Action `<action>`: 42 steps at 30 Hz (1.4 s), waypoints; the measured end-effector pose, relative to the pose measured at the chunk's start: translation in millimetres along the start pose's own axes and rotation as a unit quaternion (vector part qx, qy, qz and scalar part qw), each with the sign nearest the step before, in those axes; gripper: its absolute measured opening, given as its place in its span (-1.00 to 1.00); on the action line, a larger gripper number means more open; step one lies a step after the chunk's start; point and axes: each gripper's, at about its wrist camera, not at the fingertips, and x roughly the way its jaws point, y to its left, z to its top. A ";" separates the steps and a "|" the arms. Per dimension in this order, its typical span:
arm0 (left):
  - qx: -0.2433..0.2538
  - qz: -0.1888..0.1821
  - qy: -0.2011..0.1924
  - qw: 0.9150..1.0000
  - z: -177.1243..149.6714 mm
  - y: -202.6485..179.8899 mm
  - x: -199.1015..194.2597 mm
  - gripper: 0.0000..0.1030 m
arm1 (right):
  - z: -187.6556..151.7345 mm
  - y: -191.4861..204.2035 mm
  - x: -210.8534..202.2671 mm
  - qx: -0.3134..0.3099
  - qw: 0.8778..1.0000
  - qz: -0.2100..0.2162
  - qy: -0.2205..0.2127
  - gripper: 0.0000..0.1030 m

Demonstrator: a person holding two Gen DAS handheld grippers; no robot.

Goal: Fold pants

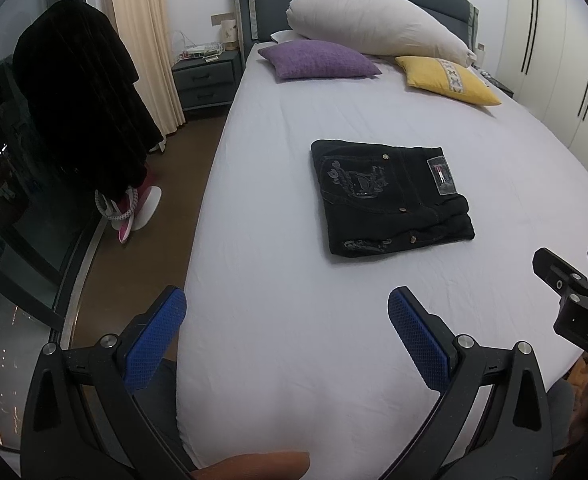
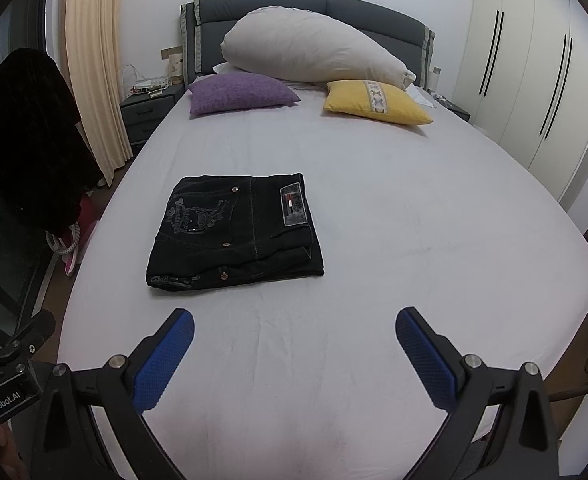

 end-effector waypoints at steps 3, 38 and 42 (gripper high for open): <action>0.000 -0.001 0.000 1.000 0.0 0.0 0.0 1.00 | -0.2 -0.6 0.0 0.001 1.000 0.002 0.000 1.00; -0.009 -0.026 0.013 1.000 -2.9 1.9 -1.2 1.00 | 0.9 -7.5 -1.8 0.022 0.998 0.057 0.004 1.00; -0.009 -0.027 0.013 1.000 -2.8 1.9 -1.2 1.00 | 0.8 -7.6 -2.0 0.022 0.998 0.057 0.004 1.00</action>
